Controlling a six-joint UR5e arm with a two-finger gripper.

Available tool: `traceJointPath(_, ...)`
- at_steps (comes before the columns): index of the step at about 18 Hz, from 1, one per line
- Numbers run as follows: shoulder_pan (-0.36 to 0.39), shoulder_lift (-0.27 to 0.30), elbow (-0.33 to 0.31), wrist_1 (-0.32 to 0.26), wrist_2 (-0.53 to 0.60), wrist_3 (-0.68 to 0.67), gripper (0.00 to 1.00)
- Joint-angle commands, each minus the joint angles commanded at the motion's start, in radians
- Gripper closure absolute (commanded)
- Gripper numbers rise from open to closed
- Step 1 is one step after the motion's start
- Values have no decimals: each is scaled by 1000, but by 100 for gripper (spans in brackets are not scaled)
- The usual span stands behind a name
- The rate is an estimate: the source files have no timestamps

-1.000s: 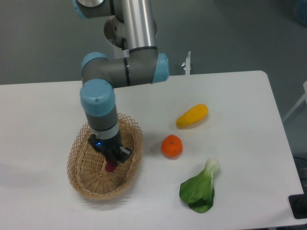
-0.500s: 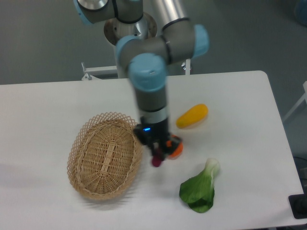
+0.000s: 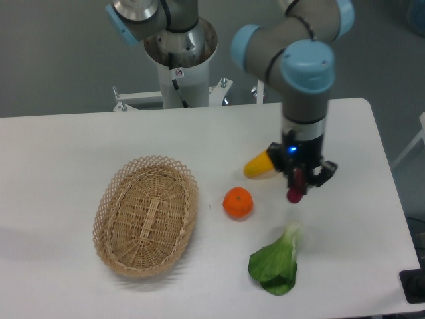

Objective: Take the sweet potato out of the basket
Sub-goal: 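Lift the sweet potato out of the basket and carry it away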

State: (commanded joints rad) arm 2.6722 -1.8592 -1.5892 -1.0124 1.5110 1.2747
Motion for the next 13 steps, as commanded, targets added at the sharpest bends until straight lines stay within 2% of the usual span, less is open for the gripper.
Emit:
traceJointPath(5, 29, 0, 3, 0, -3, 35, 69)
traceJointPath(13, 31, 0, 0, 0, -3, 35, 69)
